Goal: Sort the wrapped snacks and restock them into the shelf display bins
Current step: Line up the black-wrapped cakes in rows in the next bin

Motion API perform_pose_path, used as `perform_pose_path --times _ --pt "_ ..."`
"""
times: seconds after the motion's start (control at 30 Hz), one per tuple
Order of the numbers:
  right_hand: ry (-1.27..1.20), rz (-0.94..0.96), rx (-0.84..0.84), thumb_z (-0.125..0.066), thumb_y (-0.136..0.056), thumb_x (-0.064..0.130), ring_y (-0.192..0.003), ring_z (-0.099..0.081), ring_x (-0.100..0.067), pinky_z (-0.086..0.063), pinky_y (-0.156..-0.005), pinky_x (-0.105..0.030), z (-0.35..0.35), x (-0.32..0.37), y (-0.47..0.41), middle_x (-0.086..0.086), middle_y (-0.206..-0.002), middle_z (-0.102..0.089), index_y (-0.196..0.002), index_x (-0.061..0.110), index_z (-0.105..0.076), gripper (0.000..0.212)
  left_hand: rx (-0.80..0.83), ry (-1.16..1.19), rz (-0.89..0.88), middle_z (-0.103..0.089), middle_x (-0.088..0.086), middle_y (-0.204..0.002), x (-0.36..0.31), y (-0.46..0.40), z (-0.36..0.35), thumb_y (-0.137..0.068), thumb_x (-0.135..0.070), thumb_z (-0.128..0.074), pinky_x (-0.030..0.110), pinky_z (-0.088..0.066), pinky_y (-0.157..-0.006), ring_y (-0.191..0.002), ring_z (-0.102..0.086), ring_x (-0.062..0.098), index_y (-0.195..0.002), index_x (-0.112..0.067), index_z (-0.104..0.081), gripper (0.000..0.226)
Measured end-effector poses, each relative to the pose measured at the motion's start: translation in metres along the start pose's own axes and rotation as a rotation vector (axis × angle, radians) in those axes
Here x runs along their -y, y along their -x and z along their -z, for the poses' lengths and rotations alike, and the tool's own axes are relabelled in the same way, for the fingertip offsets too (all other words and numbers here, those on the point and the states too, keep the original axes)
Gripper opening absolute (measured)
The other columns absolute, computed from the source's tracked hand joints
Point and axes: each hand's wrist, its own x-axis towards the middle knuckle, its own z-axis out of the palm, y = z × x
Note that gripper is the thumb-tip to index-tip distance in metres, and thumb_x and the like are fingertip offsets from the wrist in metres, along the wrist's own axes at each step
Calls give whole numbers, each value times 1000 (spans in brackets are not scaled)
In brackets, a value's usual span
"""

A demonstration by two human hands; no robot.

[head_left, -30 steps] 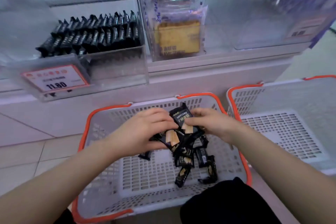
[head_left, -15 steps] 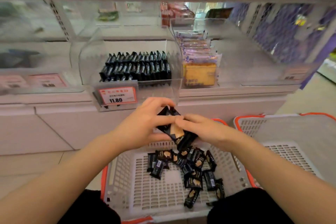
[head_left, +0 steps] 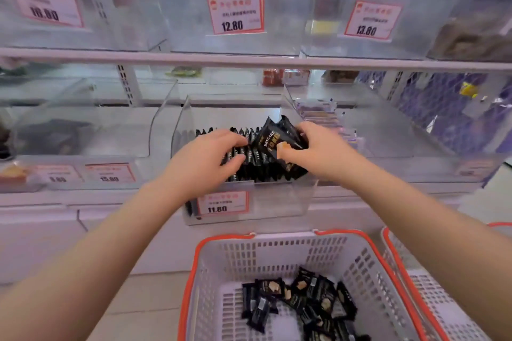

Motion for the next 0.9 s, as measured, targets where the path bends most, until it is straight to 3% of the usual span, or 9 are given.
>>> perform_pose_path --times 0.1,0.23,0.33,0.43,0.53,0.63,0.73,0.83,0.9 --pt "251 -62 173 -54 -86 41 -73 -53 -22 -38 -54 -27 -9 16 -28 -8 -84 -59 -96 6 -58 36 218 -39 56 -66 -2 -109 11 -22 3 -90 -16 -48 29 -45 -90 -100 -59 14 -111 -21 -65 28" --pt "449 -116 370 -58 -82 41 -71 -51 -23 -36 -49 -25 -26 29 -55 -6 -83 -53 -76 8 -51 35 421 -25 93 -65 -3 -118 19 -40 -10 -85 -2 -41 30 -45 -96 -108 -58 13 -114 -21 -65 43" --pt "513 -189 547 -63 -81 39 -78 -52 -25 -44 -57 -30 -41 29 -66 -5 -94 -52 -92 10 -55 32 487 -45 82 -62 -3 -120 28 -46 -21 -85 -4 -43 32 -45 -96 -110 -56 16 -117 -22 -63 42" --pt "441 -244 644 -63 -81 35 -85 -62 -27 -54 -71 -34 -59 19 -72 -9 -100 -62 -96 10 -62 30 536 -10 96 -64 -5 -110 38 -49 -30 -88 -14 -48 28 -46 -86 -98 -58 13 -106 -22 -67 27" --pt "408 -159 566 -64 -81 45 -60 -50 -19 -40 -53 -29 -70 15 -76 -4 -69 -53 -68 9 -52 40 570 -6 118 -64 -3 -98 45 -50 -40 -88 -19 -52 26 -44 -76 -85 -55 12 -88 -22 -65 14" --pt "343 -94 560 -66 -78 52 -47 -37 -14 -28 -46 -27 -68 11 -75 0 -54 -41 -57 12 -41 52 586 47 192 -61 -4 -92 48 -49 -48 -90 -21 -48 25 -40 -76 -84 -52 13 -94 -19 -65 17" --pt "229 -85 673 -73 -72 42 -51 -49 -10 -37 -49 -22 -61 1 -69 -2 -63 -67 -69 10 -53 38 580 102 304 -57 -4 -68 46 -53 -50 -95 -32 -42 24 -37 -58 -67 -53 16 -84 -13 -65 31" --pt "146 -109 680 -74 -74 23 -52 -58 -5 -48 -51 -17 -58 -6 -66 1 -66 -70 -87 0 -63 29 637 89 399 -54 1 -56 38 -58 -48 -88 -56 -45 25 -34 -48 -49 -48 16 -76 -9 -63 51" --pt "79 -157 694 -70 -79 16 -58 -65 -11 -56 -58 -21 -59 -8 -67 -8 -80 -73 -100 -5 -60 31 701 60 421 -58 -1 -55 34 -61 -48 -85 -57 -51 23 -37 -47 -48 -49 15 -80 -9 -66 51"
